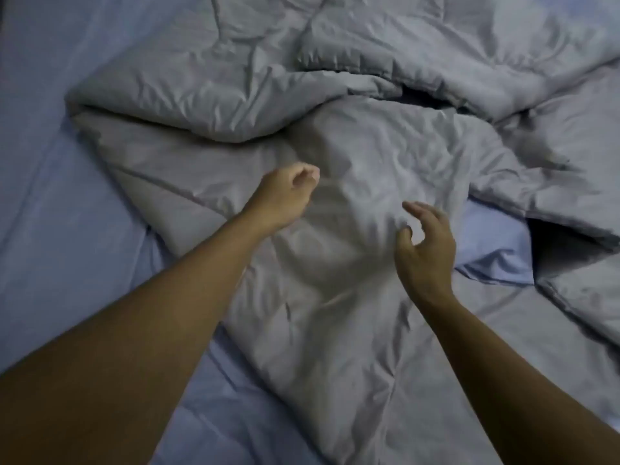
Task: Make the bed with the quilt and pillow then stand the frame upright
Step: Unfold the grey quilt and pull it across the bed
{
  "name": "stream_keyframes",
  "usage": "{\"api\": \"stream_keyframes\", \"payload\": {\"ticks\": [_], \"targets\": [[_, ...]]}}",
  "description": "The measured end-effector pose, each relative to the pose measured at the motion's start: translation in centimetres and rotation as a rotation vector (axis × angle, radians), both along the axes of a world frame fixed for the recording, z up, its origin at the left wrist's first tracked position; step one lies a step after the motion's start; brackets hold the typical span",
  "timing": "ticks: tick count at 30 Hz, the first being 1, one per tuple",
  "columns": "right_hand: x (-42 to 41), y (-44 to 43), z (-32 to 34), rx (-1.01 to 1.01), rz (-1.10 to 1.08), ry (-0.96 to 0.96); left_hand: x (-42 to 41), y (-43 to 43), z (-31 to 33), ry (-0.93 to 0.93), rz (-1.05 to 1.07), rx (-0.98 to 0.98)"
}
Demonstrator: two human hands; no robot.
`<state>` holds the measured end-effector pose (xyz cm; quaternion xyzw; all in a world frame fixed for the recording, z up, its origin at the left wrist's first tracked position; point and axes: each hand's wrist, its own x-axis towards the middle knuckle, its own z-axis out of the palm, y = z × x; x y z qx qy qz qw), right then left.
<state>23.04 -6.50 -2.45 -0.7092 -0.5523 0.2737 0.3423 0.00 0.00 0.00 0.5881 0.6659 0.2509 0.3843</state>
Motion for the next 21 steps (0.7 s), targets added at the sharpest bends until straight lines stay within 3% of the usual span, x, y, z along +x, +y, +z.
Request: {"api": "stream_keyframes", "payload": {"ticks": [3, 10, 21], "targets": [[1.8, 2.3, -3.0, -0.009, 0.016, -0.127, 2.7, 5.8, -1.7, 0.133, -0.083, 0.083], [4.1, 1.9, -9.2, 0.068, 0.075, -0.095, 5.5, 14.3, -6.5, 0.427, -0.325, 0.036], [5.6, 5.6, -6.4, 0.120, 0.065, -0.180, 5.9, 14.6, -4.3, 0.797, -0.361, -0.021]]}}
